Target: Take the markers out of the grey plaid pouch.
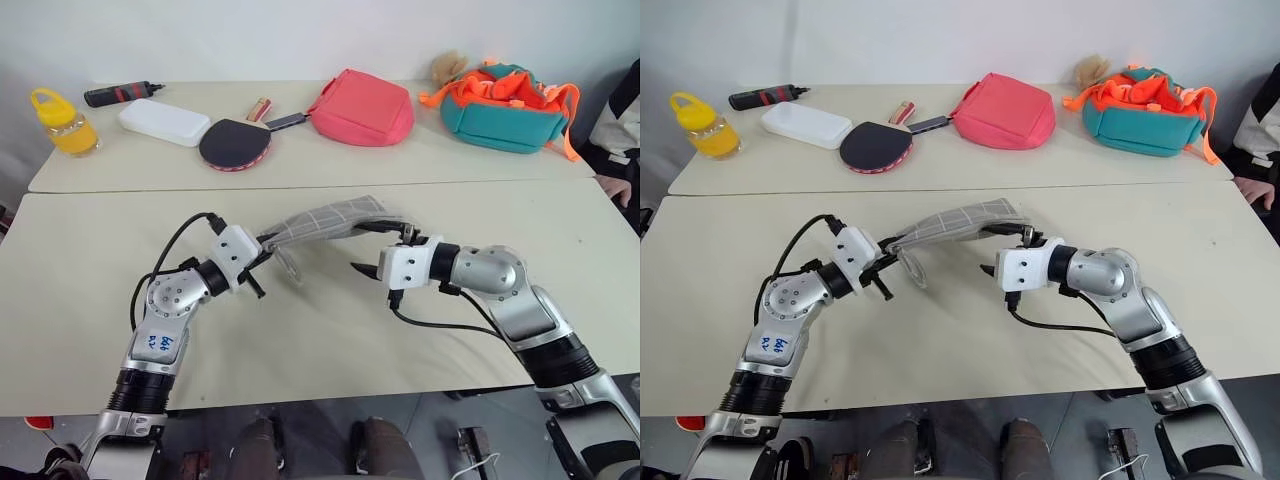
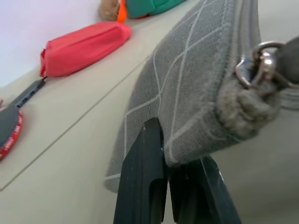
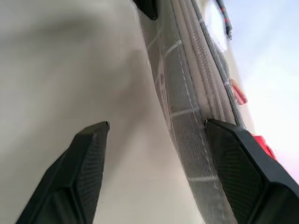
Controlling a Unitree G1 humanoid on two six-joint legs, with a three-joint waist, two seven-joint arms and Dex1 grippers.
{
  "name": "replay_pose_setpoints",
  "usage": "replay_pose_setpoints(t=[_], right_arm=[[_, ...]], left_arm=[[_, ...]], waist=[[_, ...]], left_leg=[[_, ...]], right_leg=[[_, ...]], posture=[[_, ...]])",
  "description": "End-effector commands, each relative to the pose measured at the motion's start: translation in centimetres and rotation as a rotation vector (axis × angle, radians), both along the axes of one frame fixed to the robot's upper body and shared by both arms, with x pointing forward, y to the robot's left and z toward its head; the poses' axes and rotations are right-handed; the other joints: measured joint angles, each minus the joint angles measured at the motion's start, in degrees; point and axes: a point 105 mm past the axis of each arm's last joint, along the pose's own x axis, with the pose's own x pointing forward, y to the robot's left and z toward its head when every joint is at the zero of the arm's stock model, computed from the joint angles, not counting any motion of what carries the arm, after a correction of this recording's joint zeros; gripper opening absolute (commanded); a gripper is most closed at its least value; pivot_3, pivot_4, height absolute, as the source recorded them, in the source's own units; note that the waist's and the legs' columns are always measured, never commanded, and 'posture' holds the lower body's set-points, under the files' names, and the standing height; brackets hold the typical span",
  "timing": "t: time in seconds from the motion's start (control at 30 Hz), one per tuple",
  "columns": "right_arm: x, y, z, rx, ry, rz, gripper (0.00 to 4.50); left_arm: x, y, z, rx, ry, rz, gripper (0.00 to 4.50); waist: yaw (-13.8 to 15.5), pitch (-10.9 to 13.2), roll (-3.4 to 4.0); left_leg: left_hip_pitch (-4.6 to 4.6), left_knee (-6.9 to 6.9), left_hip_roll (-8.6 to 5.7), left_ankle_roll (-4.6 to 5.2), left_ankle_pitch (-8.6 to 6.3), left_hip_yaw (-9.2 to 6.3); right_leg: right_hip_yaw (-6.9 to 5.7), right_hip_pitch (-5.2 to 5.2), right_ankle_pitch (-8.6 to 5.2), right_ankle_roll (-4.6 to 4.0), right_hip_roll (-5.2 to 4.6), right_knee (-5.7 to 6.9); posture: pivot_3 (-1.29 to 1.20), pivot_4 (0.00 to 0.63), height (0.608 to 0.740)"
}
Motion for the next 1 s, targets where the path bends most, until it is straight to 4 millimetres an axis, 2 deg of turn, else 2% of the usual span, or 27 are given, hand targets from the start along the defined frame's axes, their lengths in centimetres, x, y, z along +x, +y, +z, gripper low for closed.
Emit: replay_pose_setpoints(t=[0.03, 0.17, 0.33, 0.5, 0.67, 0.73, 0.77, 0.83, 1.0], right_arm=[[-0.7, 0.5, 2.2, 0.073, -0.052, 0.048, 3.41], [-2.2, 0.8, 2.4, 0.081, -0.012, 0.139, 3.41], [-1.7, 0.7, 3.6, 0.116, -0.069, 0.114, 3.41], [-0.7, -0.3, 1.4, -0.002, -0.059, 0.055, 3.41], [0.7, -1.0, 1.4, -0.022, -0.098, -0.029, 3.41], [0.9, -1.3, 0.1, -0.075, -0.062, -0.037, 3.41], [0.9, -1.5, -0.3, -0.094, -0.052, -0.04, 3.24], [1.1, -1.3, 0.3, -0.051, -0.052, -0.046, 2.77], [1.3, -1.1, 1.2, -0.034, -0.083, -0.048, 0.98]], left_arm=[[-0.1, 0.0, 1.5, -0.024, -0.051, 0.007, 0.0], [0.5, 0.4, 1.7, -0.022, -0.057, 0.028, 0.0], [0.4, 0.1, 1.5, -0.016, -0.044, 0.011, 0.0], [0.2, -0.3, 1.4, -0.034, -0.036, 0.0, 0.0], [-0.3, -0.6, 1.4, -0.029, -0.039, -0.02, 0.0], [-0.4, -0.7, 1.6, -0.049, -0.037, -0.029, 0.0], [-0.5, -0.7, 1.6, -0.047, -0.037, -0.035, 0.0], [-0.7, -0.9, 1.6, -0.042, -0.035, -0.047, 0.0], [-1.1, -1.1, 1.4, -0.036, -0.03, -0.072, 0.0]], waist=[[0.0, 0.0, 0.0], [0.1, 0.0, 0.0], [0.1, 0.0, 0.0], [0.1, 0.0, 0.0], [0.0, 0.0, 0.0], [0.0, 0.0, 0.0], [0.0, 0.0, 0.0], [0.0, 0.0, 0.0], [0.0, 0.0, 0.0]], left_leg=[[0.0, 0.0, 0.0, 0.0, 0.0, 0.0], [-0.01, 0.01, 0.0, 0.0, 0.0, -0.02], [0.0, 0.02, 0.0, 0.01, 0.0, -0.03], [0.0, 0.02, 0.0, 0.0, 0.0, -0.01], [0.0, 0.02, 0.0, 0.0, 0.0, 0.0], [0.0, 0.02, 0.0, 0.0, 0.0, 0.0], [0.0, 0.02, 0.0, 0.0, 0.0, 0.0], [0.0, 0.01, 0.0, 0.0, 0.0, 0.01], [0.0, 0.01, 0.0, 0.0, 0.0, 0.01]], right_leg=[[0.0, 0.0, 0.0, 0.0, 0.0, 0.0], [0.01, 0.0, 0.0, 0.0, 0.0, -0.02], [0.0, 0.01, 0.0, 0.0, 0.0, 0.0], [0.0, 0.01, 0.0, 0.0, 0.0, 0.0], [0.0, 0.01, 0.0, 0.0, 0.0, 0.0], [0.0, 0.01, 0.0, 0.0, 0.0, 0.0], [0.0, 0.0, 0.0, 0.0, 0.0, 0.0], [0.0, 0.01, 0.0, 0.0, 0.0, 0.0], [0.0, 0.0, 0.0, 0.0, 0.0, 0.01]], posture=[[0.0, 0.15, 0.74], [0.0, 0.15, 0.74], [0.0, 0.15, 0.74], [0.0, 0.15, 0.74], [0.0, 0.15, 0.74], [0.0, 0.15, 0.74], [0.0, 0.15, 0.74], [0.0, 0.15, 0.74], [0.0, 0.15, 0.74]])
